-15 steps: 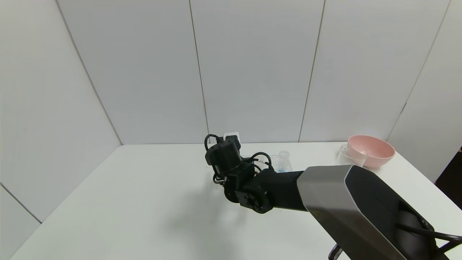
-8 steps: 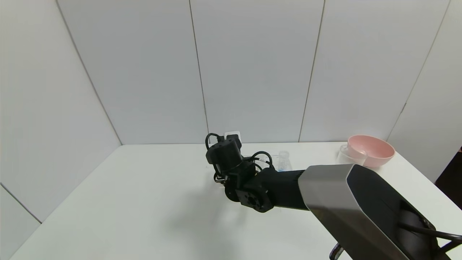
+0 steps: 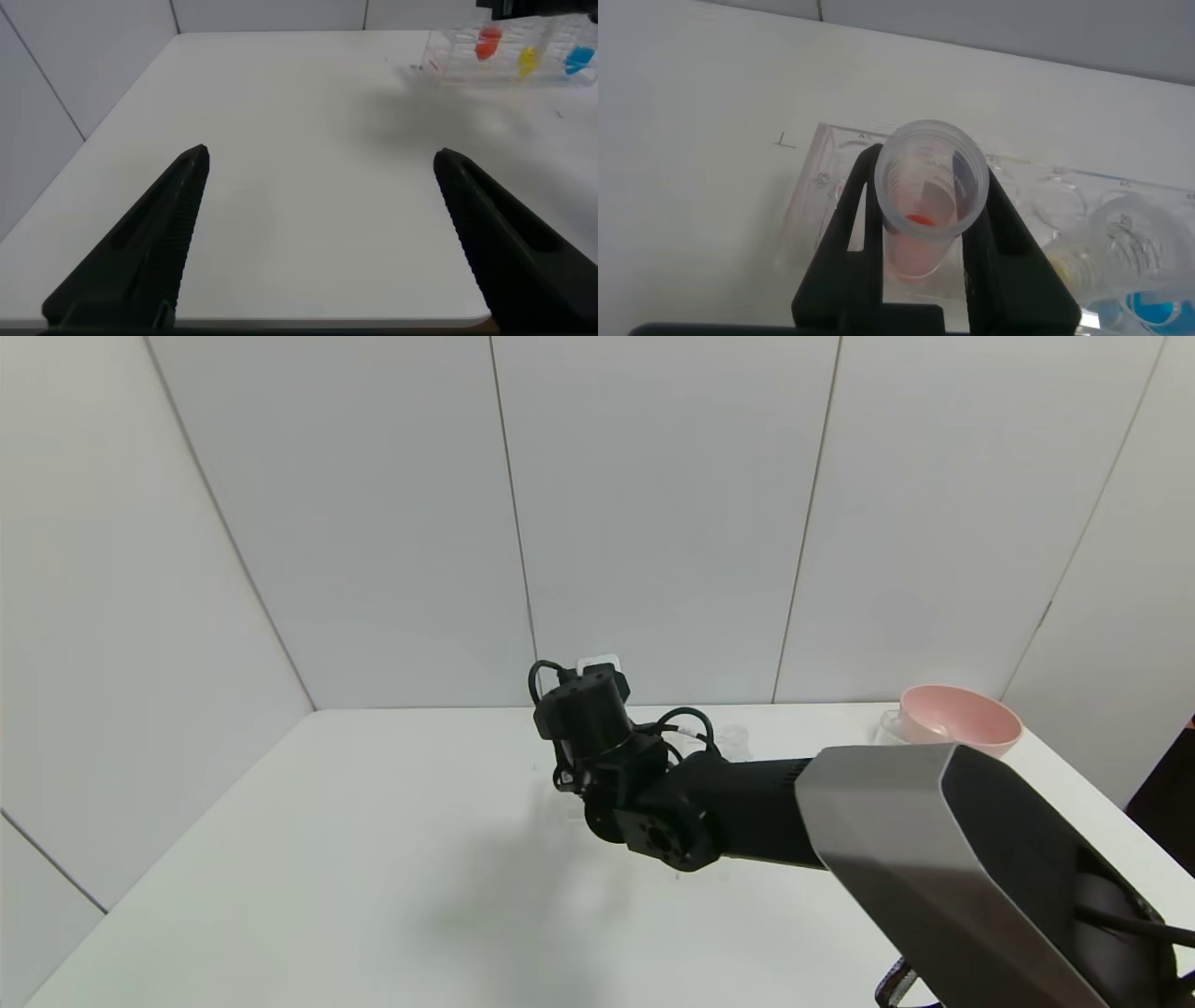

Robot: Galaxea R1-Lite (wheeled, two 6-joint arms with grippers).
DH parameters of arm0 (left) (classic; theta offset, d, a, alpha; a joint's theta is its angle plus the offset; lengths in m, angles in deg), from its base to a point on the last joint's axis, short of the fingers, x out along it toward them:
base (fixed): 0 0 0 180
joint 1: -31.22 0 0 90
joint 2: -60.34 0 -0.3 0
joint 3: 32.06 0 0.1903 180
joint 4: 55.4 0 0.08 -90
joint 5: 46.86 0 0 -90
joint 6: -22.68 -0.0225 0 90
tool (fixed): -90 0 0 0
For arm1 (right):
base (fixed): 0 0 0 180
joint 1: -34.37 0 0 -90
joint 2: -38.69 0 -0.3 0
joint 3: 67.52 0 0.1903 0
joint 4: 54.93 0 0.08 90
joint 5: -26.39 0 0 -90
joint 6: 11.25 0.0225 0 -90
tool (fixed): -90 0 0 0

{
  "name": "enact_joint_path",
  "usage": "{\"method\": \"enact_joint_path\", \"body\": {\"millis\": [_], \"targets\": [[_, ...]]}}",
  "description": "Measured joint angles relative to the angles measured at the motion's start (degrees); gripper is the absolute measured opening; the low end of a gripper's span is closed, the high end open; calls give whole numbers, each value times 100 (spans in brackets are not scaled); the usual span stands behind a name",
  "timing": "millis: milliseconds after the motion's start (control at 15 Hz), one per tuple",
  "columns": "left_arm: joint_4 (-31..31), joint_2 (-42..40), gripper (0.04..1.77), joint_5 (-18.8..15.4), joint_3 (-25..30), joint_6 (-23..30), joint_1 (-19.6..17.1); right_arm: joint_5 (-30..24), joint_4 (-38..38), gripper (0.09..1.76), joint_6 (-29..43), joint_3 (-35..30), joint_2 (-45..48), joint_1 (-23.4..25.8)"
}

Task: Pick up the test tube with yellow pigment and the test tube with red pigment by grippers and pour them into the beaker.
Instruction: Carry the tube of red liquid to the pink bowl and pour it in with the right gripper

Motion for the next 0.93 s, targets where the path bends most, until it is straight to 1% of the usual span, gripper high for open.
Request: {"method": "enact_joint_path", "body": {"millis": [333,733,867,933], "targets": [[0,0,172,0,0,0,0,-1,-22,54,-88,-2,361,-56],[0,0,172,0,0,0,0,11,-22,54,-88,-85,579,-98],[0,0,172,0,0,0,0,7,-26,54,-93,-308,694,-98],[2,0,172,-2,0,-2,0,-1,-24,54,-107,-518,783,-98]]}}
